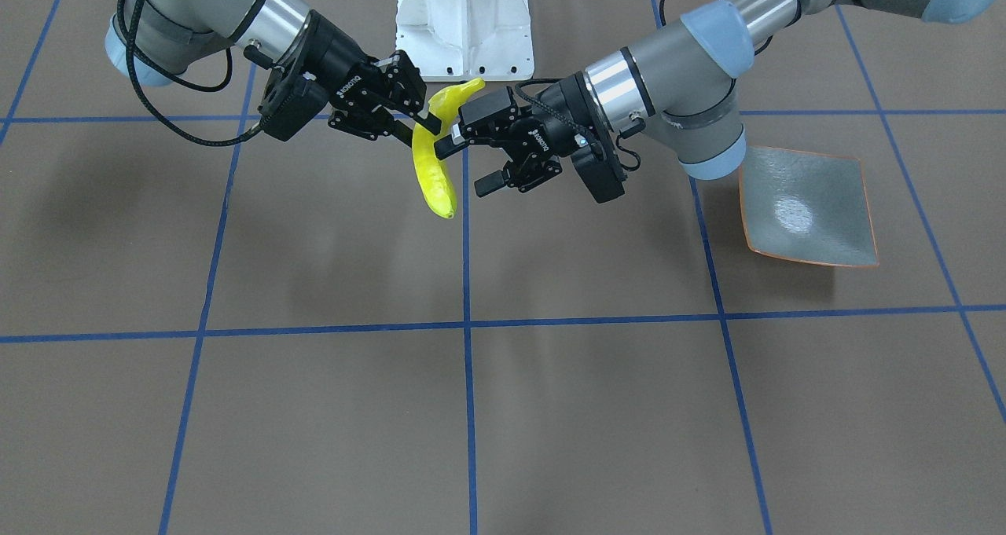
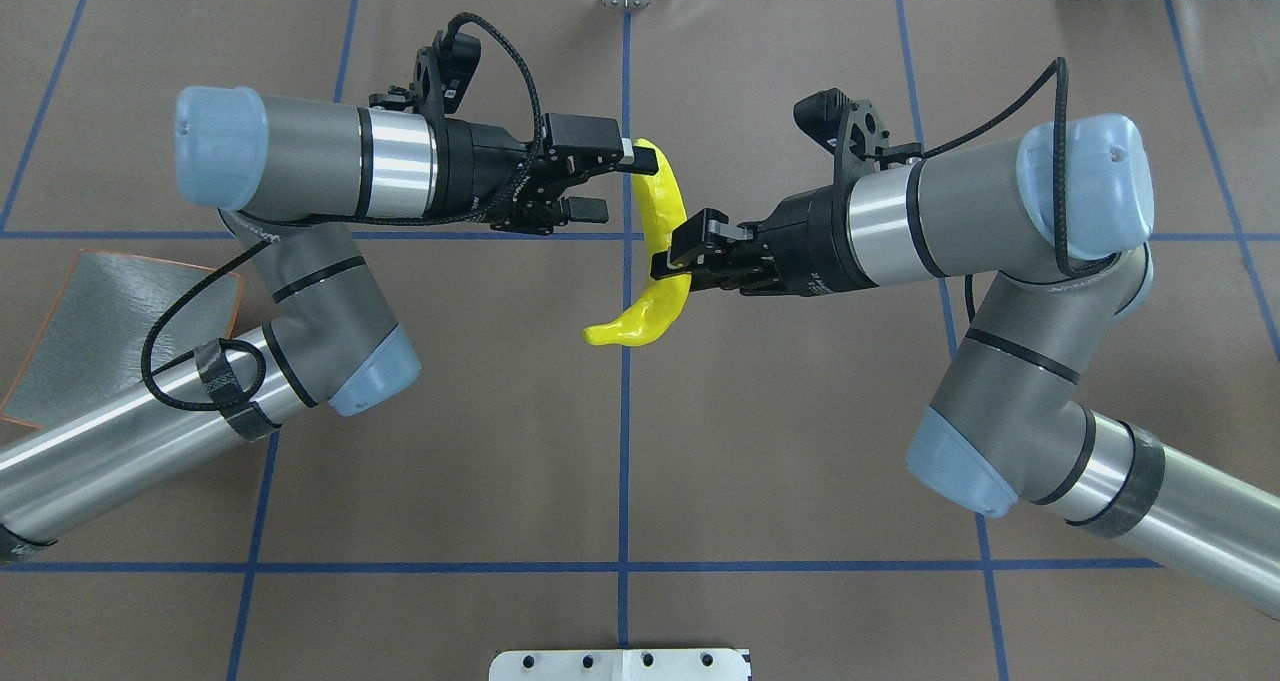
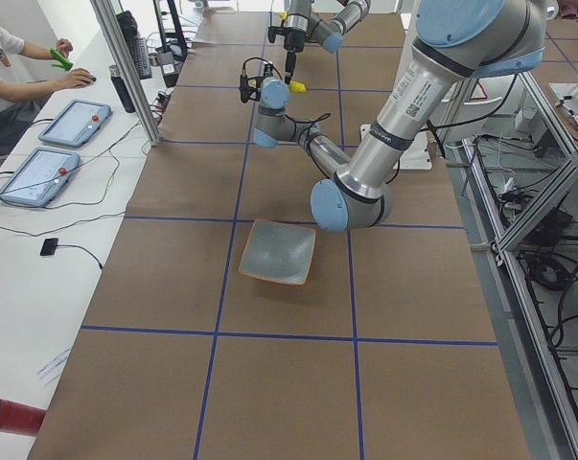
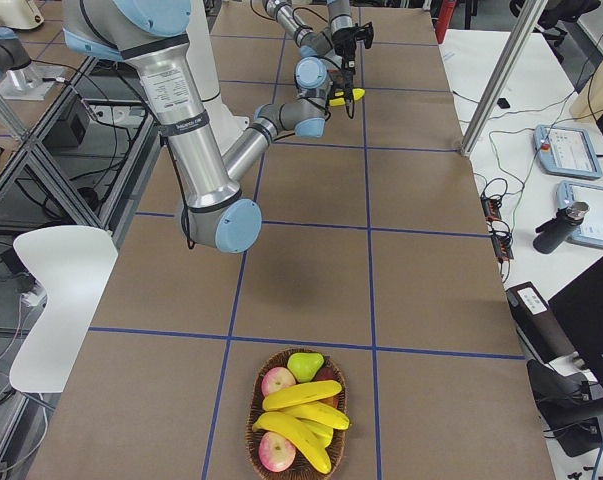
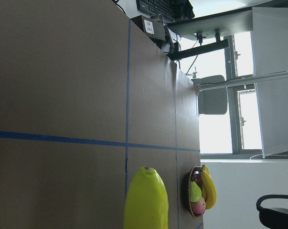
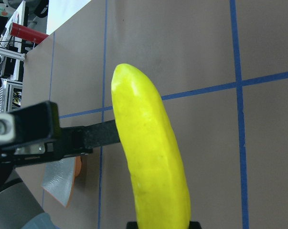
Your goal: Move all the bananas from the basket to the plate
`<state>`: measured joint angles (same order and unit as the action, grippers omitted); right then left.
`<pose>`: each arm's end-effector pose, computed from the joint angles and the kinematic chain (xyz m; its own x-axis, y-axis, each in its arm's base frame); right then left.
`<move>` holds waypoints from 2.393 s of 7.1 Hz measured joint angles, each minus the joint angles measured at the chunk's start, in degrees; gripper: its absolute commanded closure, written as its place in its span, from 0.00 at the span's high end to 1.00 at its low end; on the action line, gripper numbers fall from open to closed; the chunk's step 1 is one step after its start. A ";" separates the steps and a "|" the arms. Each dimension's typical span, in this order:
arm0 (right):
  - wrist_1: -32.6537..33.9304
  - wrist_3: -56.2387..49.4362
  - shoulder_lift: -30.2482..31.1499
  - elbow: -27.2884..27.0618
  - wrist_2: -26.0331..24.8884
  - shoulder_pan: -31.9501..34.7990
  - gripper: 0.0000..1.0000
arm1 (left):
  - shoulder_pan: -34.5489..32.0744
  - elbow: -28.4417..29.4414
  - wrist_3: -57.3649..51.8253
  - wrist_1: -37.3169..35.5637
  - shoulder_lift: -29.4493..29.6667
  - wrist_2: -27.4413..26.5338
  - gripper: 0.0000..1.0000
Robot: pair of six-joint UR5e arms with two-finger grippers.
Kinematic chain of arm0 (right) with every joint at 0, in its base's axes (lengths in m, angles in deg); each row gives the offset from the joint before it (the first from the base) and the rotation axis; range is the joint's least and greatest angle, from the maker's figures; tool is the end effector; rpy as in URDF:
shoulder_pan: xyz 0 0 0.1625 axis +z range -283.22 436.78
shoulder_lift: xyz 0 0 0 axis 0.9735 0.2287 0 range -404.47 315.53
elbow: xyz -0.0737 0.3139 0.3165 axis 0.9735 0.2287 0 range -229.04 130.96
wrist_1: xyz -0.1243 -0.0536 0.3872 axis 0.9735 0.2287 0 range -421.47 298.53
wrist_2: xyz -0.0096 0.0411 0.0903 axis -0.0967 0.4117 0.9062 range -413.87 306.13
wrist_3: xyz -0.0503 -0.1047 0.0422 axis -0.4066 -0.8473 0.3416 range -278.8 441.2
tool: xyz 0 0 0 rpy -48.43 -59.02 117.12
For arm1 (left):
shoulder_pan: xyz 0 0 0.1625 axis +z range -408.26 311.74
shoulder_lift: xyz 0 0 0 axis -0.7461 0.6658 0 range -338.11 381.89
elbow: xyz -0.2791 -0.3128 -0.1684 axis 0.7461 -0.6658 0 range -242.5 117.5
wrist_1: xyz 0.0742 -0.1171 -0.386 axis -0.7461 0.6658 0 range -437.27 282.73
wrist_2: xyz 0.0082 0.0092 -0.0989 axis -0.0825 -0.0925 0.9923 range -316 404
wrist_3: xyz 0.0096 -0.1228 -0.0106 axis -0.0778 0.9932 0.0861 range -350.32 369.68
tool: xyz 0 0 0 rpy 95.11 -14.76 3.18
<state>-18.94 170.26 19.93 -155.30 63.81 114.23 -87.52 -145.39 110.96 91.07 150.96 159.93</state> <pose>-0.4260 -0.4218 0.2127 0.0120 -0.0090 0.9999 -0.1696 0.9855 0.0109 0.4790 -0.4940 0.1759 -0.3127 0.0285 -0.9494 0.1943 0.9803 -0.0346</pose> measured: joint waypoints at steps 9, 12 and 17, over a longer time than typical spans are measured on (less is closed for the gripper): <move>-0.34 1.75 -0.40 -0.17 0.16 0.54 0.99 | 3.56 0.27 -0.15 0.17 0.94 -2.27 0.00; -4.22 1.66 1.64 -0.20 0.40 1.27 1.00 | 3.60 0.00 0.02 -0.06 0.77 -2.29 0.00; -14.40 0.72 16.41 1.75 10.72 14.85 1.00 | -6.78 -0.46 -2.13 -1.65 -10.69 6.48 0.00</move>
<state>-33.33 170.99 36.34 -153.54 74.53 129.07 -94.30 -145.86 108.83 89.42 140.27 166.41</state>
